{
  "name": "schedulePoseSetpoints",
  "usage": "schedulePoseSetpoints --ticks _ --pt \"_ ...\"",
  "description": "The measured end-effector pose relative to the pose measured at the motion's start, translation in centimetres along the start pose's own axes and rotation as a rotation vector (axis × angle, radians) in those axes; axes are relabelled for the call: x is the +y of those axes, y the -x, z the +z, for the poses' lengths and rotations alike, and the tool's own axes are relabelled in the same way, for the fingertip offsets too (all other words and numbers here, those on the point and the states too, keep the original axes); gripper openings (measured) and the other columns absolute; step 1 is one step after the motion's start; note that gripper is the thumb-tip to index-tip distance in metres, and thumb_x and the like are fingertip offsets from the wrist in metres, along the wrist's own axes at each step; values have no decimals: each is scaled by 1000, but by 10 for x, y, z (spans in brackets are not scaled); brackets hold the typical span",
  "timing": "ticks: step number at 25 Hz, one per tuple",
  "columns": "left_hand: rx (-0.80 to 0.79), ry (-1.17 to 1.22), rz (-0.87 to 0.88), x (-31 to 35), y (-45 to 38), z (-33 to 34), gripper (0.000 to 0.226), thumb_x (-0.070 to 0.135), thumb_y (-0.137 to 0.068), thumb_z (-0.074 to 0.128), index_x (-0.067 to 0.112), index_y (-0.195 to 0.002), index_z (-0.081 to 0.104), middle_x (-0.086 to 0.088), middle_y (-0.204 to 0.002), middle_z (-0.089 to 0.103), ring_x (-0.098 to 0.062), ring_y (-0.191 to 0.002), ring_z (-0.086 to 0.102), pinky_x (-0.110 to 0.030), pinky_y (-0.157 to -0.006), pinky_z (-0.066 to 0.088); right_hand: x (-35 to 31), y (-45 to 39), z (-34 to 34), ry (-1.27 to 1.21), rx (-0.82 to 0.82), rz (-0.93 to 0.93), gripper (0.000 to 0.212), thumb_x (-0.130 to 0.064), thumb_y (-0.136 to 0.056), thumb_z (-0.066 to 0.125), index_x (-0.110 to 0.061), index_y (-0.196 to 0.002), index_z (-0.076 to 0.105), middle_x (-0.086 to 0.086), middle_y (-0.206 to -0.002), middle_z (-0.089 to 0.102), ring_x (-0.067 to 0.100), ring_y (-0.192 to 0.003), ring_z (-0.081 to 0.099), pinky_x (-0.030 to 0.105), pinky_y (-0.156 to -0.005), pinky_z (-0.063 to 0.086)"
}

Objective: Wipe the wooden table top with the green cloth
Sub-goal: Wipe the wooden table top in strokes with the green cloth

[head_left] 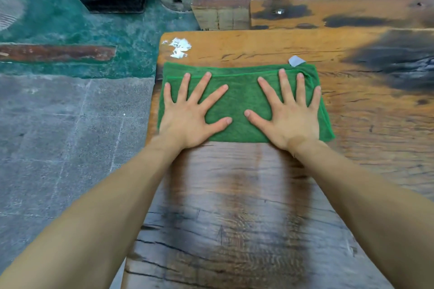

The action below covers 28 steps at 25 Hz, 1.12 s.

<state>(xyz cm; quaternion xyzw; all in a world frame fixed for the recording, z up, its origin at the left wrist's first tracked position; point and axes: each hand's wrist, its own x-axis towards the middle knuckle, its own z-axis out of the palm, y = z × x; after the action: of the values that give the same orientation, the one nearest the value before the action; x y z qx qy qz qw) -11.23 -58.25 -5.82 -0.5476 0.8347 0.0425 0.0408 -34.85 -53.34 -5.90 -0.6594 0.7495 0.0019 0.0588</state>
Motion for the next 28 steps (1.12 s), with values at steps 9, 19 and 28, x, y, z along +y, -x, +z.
schedulePoseSetpoints --ticks 9,19,28 --pt "25 19 -8 -17 -84 -13 81 91 -75 9 62 -149 -4 14 -169 -9 -33 -155 -11 -70 -117 -3 8 -89 -12 5 1 -22 85 -91 -79 13 -52 -154 -3 -2 -168 -11 33 -153 -12 65 -117 -7" --pt "9 40 -71 -15 -104 -16 81 91 -77 9 61 -150 -4 14 -168 -12 -35 -154 -15 -72 -116 -6 13 -123 -16 22 -15 -66 86 -92 -78 10 -53 -153 -4 -3 -168 -11 33 -152 -14 66 -117 -7" --pt "-20 28 -71 30 -2 -1 81 89 -79 5 57 -152 -10 10 -168 -18 -38 -153 -16 -72 -115 -4 27 -19 -6 33 -24 -82 85 -91 -79 12 -52 -154 -4 -2 -168 -9 34 -153 -12 67 -117 -5"
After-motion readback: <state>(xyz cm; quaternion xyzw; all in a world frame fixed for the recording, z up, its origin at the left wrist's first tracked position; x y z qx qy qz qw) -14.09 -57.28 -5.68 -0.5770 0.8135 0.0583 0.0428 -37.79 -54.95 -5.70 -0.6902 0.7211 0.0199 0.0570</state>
